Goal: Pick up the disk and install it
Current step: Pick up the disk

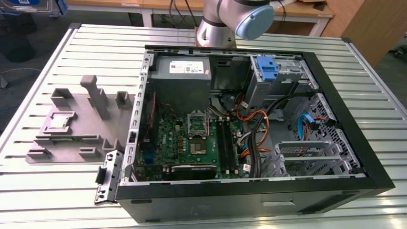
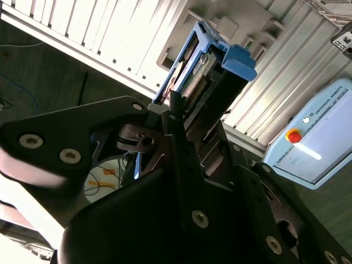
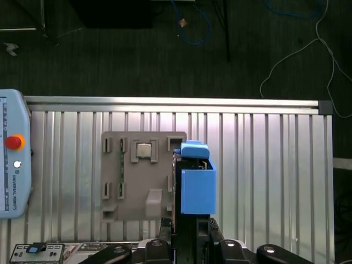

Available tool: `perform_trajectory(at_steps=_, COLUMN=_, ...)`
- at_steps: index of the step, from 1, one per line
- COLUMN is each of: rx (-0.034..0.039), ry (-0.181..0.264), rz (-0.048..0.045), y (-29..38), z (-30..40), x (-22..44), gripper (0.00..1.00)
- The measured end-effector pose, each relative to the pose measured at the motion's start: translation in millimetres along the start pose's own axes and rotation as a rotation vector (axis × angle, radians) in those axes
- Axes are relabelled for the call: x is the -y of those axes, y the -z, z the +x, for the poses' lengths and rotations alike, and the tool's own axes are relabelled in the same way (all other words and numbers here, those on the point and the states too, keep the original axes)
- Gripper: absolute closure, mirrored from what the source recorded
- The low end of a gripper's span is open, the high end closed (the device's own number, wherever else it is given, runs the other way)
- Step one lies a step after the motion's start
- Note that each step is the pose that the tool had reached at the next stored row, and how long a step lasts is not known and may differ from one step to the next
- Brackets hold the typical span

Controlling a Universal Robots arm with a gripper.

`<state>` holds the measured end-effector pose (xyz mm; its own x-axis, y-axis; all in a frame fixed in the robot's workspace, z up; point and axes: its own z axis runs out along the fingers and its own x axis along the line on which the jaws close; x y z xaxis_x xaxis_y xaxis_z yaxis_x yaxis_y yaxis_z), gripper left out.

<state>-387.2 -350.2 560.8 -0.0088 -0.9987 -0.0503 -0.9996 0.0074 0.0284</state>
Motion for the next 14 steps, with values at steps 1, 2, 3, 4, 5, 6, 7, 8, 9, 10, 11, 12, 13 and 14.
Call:
perform_trajectory(at_steps=1, rx=0.0000, ry=0.000, rz=0.0000, y=0.0, z=0.0, x=2.5, gripper=0.65)
perform_trajectory(at_steps=2, rx=0.0000, ry=0.000, rz=0.0000, y=0.2, z=-0.1, x=5.2, gripper=0.65)
perform_trajectory(at_steps=3, rx=-0.0001, ry=0.000, rz=-0.0001, y=0.2, z=-0.1, x=8.0, gripper=0.65)
perform_trajectory(at_steps=4, rx=0.0000, ry=0.000, rz=-0.0001, y=0.3, z=-0.1, x=11.0, gripper=0.65)
perform_trajectory(at_steps=5, rx=-0.0001, ry=0.000, rz=-0.0002, y=0.4, z=-0.2, x=14.7, gripper=0.65)
perform_trajectory(at_steps=6, rx=-0.0001, ry=0.000, rz=-0.0002, y=0.5, z=-0.2, x=18.1, gripper=0.65)
perform_trajectory(at_steps=7, rx=0.0000, ry=0.000, rz=-0.0001, y=0.5, z=-0.2, x=21.6, gripper=0.65)
perform_trajectory(at_steps=8, rx=-0.0001, ry=0.000, rz=-0.0002, y=0.7, z=-0.3, x=25.1, gripper=0.65)
perform_trajectory(at_steps=9, rx=-0.0001, ry=0.000, rz=-0.0001, y=0.7, z=-0.3, x=28.8, gripper=0.65)
perform_trajectory(at_steps=10, rx=-0.0001, ry=0.000, rz=-0.0002, y=0.8, z=-0.3, x=32.9, gripper=0.65)
perform_trajectory(at_steps=11, rx=0.0000, ry=0.000, rz=0.0000, y=0.8, z=-0.3, x=37.0, gripper=0.65)
perform_trajectory(at_steps=12, rx=0.0000, ry=0.000, rz=-0.0001, y=0.9, z=-0.4, x=41.1, gripper=0.65)
perform_trajectory(at_steps=13, rx=-0.0001, ry=0.000, rz=-0.0002, y=1.0, z=-0.4, x=45.1, gripper=0.65)
perform_trajectory(at_steps=14, rx=-0.0001, ry=0.000, rz=-0.0002, y=1.1, z=-0.4, x=49.0, gripper=0.65)
